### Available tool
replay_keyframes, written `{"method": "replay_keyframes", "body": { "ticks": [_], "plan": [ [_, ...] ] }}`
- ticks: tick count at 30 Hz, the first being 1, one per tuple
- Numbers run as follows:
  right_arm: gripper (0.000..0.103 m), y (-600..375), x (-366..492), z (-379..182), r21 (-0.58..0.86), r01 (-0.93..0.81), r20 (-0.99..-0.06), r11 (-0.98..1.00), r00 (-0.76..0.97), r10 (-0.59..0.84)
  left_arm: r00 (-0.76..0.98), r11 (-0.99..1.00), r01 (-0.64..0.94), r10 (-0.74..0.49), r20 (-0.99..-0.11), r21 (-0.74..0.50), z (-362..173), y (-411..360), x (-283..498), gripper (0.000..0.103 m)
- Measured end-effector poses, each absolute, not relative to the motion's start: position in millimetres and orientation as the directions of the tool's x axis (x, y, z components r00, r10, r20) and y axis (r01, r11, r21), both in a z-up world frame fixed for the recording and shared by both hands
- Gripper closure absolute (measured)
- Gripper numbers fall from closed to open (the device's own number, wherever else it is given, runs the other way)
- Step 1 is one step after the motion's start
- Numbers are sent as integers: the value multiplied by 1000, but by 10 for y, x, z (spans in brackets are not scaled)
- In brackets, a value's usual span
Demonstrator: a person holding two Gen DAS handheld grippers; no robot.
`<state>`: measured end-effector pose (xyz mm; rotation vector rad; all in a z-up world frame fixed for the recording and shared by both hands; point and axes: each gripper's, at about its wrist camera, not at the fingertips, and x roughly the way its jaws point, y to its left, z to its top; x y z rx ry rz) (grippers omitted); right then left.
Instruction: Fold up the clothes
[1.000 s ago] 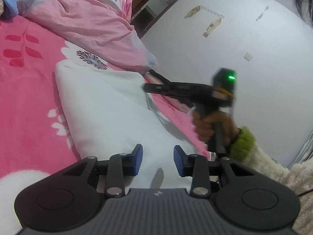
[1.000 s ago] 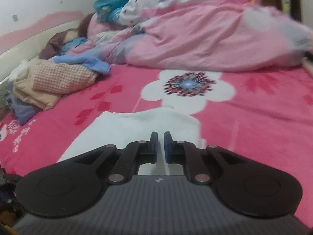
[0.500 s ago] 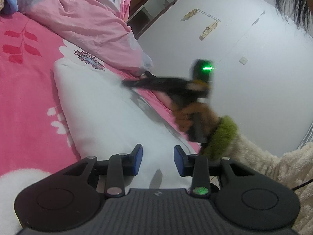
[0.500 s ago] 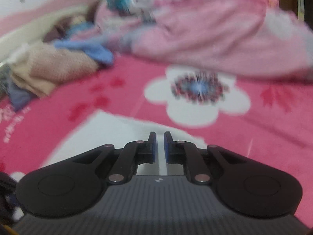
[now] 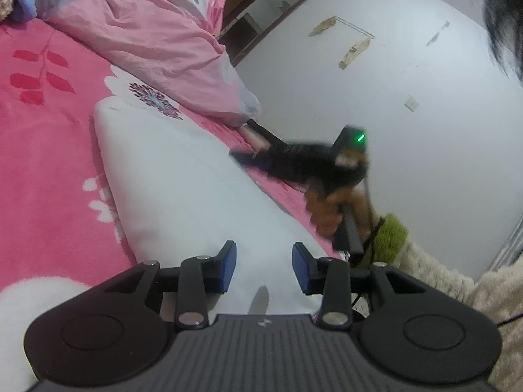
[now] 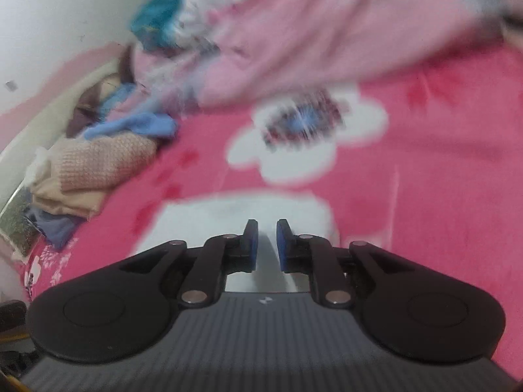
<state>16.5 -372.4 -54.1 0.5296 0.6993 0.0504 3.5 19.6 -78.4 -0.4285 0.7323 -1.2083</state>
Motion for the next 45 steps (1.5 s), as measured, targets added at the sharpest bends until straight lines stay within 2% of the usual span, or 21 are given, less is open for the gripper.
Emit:
{"method": "replay_keyframes", "body": {
  "ticks": [2, 4, 6, 10, 12, 13, 14, 15, 16, 19, 23, 25, 28, 34, 38, 40, 43, 45],
  "plan": [
    [96, -3890, 111, -626, 544, 178, -578, 820, 788, 213, 180, 331, 684, -940, -290, -649, -751, 189, 19, 62],
    [90, -3997, -27, -545, 539, 256, -570, 802, 812, 124, 187, 344, 688, -935, -302, -639, -720, 184, -9, 60],
    [90, -3995, -223, -395, 514, 253, -544, 820, 835, 83, 191, 354, 688, -931, -312, -633, -703, 167, -32, 57],
    [89, -3748, -648, -240, 591, 102, -450, 801, 865, 222, 208, 390, 679, -915, -346, -622, -663, 127, -64, 56],
    [87, -3666, -730, -348, 609, 89, -467, 788, 843, 266, 222, 417, 668, -902, -369, -616, -633, 93, -83, 56],
    [87, -3675, -756, -462, 613, 127, -505, 780, 822, 263, 229, 428, 666, -897, -379, -611, -620, 83, -96, 56],
    [87, -3690, -787, -573, 613, 171, -543, 771, 801, 254, 236, 440, 665, -890, -389, -603, -602, 65, -113, 55],
    [80, -3731, -851, -663, 605, 238, -580, 760, 785, 216, 242, 452, 668, -884, -401, -592, -580, 46, -135, 54],
    [80, -3763, -957, -682, 610, 279, -584, 742, 791, 183, 250, 465, 670, -875, -414, -578, -554, 30, -159, 53],
    [80, -3730, -1392, -474, 636, 261, -497, 726, 859, 127, 272, 501, 683, -849, -453, -531, -484, -22, -240, 50],
    [76, -3412, -1691, -338, 701, 88, -372, 708, 892, 258, 308, 553, 694, -807, -504, -462, -396, -114, -366, 46],
    [74, -3358, -1768, -441, 743, 90, -359, 664, 890, 282, 326, 575, 694, -787, -523, -433, -358, -155, -423, 43],
    [77, -3389, -1958, -602, 805, 135, -342, 578, 901, 266, 352, 604, 691, -761, -545, -398, -313, -175, -508, 39],
    [74, -3444, -2330, -912, 899, 203, -308, 387, 923, 230, 368, 629, 676, -740, -563, -384, -303, -110, -649, 23],
    [73, -3317, -2285, -831, 921, 84, -202, 380, 938, 282, 391, 653, 667, -717, -577, -359, -280, -124, -723, 20],
    [73, -3282, -2207, -856, 920, 86, -217, 382, 924, 315, 406, 663, 664, -708, -578, -345, -263, -123, -766, 18],
    [77, -3296, -2191, -1010, 888, 219, -351, 405, 891, 288, 418, 678, 654, -693, -587, -335, -285, -100, -789, 16],
    [78, -3313, -2324, -1055, 903, 228, -337, 365, 902, 270, 425, 692, 640, -681, -597, -334, -319, -66, -783, 16]
  ]
}}
